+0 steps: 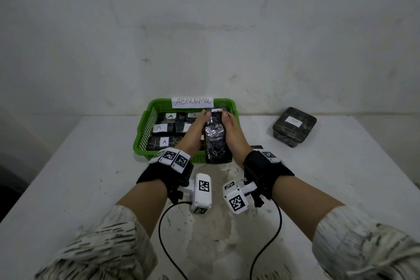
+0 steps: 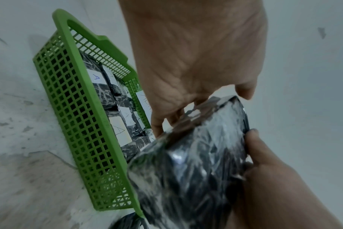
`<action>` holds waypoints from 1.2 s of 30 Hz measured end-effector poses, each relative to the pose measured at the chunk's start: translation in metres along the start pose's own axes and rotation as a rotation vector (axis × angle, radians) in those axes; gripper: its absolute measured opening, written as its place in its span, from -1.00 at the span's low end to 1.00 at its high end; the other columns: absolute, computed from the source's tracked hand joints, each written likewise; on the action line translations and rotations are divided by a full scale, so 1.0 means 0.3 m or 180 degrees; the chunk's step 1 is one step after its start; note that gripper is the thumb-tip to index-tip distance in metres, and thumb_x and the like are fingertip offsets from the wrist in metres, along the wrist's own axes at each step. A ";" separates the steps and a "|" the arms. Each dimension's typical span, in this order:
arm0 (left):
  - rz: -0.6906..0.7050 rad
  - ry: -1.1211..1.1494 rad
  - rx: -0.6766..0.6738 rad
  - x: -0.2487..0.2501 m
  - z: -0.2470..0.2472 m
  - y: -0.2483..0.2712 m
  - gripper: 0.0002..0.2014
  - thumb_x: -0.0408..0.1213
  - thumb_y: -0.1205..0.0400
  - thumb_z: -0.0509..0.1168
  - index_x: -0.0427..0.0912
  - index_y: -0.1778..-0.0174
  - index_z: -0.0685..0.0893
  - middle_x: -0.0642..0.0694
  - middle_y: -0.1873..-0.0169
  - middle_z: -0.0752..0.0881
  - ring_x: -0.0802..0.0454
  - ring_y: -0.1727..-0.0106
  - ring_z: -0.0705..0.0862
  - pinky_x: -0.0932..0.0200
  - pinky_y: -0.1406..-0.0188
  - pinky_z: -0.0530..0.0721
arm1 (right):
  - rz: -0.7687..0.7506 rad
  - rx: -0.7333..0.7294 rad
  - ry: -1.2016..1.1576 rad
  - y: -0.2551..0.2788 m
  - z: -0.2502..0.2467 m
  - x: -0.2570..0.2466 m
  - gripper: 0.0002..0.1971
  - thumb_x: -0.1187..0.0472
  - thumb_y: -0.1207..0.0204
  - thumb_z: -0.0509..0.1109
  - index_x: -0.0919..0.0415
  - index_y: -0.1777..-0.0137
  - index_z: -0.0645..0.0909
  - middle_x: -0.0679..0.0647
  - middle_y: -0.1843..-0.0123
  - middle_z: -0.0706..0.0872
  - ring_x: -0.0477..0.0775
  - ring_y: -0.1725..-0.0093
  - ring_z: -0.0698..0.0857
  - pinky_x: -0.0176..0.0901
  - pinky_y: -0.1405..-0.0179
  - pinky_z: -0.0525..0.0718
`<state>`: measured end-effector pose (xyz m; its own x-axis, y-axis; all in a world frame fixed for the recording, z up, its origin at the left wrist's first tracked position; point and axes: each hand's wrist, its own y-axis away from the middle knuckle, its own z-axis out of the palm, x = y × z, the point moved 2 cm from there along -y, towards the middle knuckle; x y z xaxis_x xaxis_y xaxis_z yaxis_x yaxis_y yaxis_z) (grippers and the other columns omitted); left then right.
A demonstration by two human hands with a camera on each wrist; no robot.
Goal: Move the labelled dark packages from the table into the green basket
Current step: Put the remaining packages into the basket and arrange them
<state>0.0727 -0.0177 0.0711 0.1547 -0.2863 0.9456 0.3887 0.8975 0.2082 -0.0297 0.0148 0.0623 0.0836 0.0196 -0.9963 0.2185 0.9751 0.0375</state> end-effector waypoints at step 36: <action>-0.0062 -0.0325 -0.0047 -0.041 -0.011 0.043 -0.57 -0.24 -0.76 0.04 -0.14 -0.58 0.31 -0.23 -0.42 0.54 -0.19 -0.41 0.54 -0.23 -0.42 0.49 | 0.0375 -0.0436 -0.0445 -0.027 -0.057 0.069 0.01 0.14 -0.50 0.51 -0.08 -0.71 -0.18 0.06 -0.58 0.46 0.08 -0.45 0.56 0.18 -0.48 0.51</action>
<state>0.0787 -0.0037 0.0613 0.0539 -0.2673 0.9621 0.4042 0.8869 0.2238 -0.0464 0.0112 0.0401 0.2368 0.1136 -0.9649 0.0660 0.9890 0.1326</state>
